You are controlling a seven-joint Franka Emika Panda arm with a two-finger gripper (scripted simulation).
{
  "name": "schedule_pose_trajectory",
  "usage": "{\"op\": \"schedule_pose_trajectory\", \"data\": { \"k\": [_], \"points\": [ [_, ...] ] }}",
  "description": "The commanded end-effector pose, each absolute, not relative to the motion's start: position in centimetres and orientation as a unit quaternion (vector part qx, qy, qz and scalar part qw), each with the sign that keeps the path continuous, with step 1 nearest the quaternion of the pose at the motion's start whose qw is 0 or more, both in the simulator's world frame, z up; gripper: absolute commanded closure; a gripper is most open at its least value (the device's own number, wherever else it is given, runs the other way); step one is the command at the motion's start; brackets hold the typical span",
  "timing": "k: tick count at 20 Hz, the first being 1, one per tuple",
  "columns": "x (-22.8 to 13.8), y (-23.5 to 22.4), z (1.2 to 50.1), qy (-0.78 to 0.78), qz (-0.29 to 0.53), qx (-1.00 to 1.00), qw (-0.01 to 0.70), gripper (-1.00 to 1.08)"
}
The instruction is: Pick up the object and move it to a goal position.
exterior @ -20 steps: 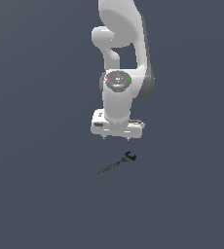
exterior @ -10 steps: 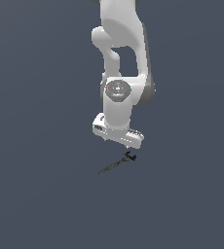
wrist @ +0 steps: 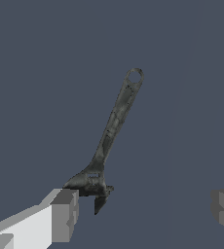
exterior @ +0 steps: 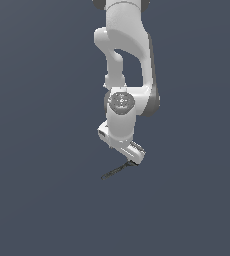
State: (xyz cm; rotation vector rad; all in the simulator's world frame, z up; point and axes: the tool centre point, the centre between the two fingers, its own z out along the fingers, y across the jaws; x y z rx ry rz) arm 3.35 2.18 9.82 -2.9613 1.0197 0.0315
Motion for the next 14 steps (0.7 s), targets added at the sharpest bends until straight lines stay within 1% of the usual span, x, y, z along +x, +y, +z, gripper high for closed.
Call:
{"op": "schedule_pose_trajectory", "data": {
  "k": [1, 14],
  "points": [
    [3.7, 2.2, 9.3, 0.359, 0.009, -0.933, 0.004, -0.92],
    [5.4, 2.5, 6.8, 0.509, 0.004, -0.861, 0.001, -0.92]
  ]
}}
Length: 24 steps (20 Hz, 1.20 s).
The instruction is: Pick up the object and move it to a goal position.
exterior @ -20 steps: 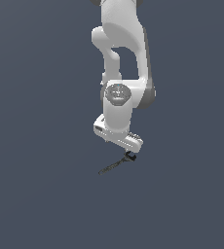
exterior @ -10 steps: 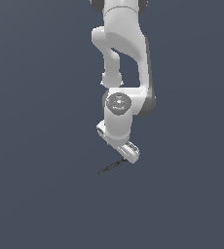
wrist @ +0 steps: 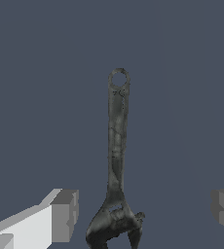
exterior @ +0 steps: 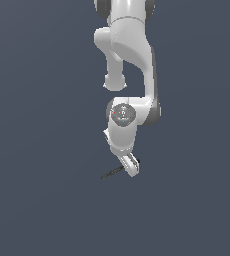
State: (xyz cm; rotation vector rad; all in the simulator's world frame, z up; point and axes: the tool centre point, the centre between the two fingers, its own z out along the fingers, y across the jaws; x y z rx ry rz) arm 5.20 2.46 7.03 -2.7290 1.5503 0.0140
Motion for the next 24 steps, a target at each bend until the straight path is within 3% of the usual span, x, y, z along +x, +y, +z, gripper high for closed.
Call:
{"op": "schedule_pose_trajectory", "data": {
  "k": [1, 17, 24],
  "points": [
    [5.5, 2.5, 6.6, 0.517, 0.003, -0.856, 0.001, -0.92],
    [6.0, 2.6, 5.6, 0.564, 0.000, -0.826, 0.000, -0.92],
    [5.9, 2.6, 2.9, 0.565, 0.000, -0.825, 0.000, -0.92]
  ]
}}
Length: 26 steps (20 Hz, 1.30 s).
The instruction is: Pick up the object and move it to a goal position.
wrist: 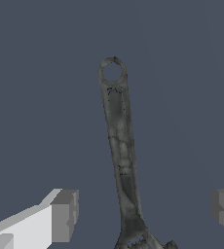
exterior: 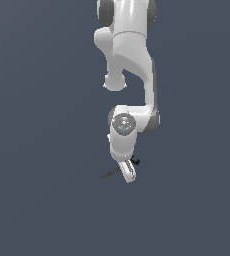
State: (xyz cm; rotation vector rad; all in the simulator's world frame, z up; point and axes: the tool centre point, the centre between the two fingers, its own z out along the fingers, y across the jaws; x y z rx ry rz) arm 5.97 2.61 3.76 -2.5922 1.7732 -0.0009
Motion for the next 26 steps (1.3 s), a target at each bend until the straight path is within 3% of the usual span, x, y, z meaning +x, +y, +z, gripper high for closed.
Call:
{"op": "schedule_pose_trajectory", "data": {
  "k": [1, 9, 10, 26],
  "points": [
    [5.9, 2.6, 2.4, 0.565, 0.000, -0.825, 0.000, -0.92],
    [6.0, 2.6, 0.8, 0.566, 0.000, -0.825, 0.000, -0.92],
    [6.0, 2.6, 0.8, 0.566, 0.000, -0.825, 0.000, 1.08],
    [6.3, 1.7, 2.3, 0.567, 0.000, -0.824, 0.000, 1.08]
  ]
}}
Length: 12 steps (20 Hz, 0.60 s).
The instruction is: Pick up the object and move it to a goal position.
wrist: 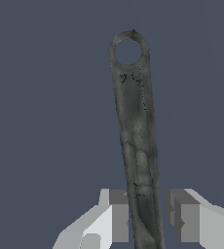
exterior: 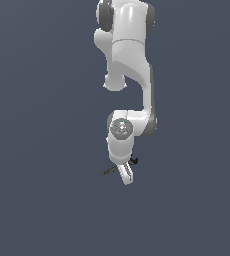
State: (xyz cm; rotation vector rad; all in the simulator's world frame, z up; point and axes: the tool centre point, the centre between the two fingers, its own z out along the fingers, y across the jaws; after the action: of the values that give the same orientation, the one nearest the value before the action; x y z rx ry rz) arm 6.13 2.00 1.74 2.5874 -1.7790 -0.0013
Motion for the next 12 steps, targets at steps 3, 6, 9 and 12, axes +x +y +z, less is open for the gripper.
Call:
{"op": "schedule_pose_trajectory", "data": {
  "k": [3, 6, 9, 12],
  "points": [
    [6.6, 1.0, 4.0, -0.567, 0.000, 0.824, 0.000, 1.08],
    [7.1, 0.0, 6.2, -0.567, 0.000, 0.824, 0.000, 1.08],
    [7.7, -1.3, 8.9, -0.567, 0.000, 0.824, 0.000, 1.08],
    [8.4, -2.6, 11.8, -0.567, 0.000, 0.824, 0.001, 1.08]
  ]
}}
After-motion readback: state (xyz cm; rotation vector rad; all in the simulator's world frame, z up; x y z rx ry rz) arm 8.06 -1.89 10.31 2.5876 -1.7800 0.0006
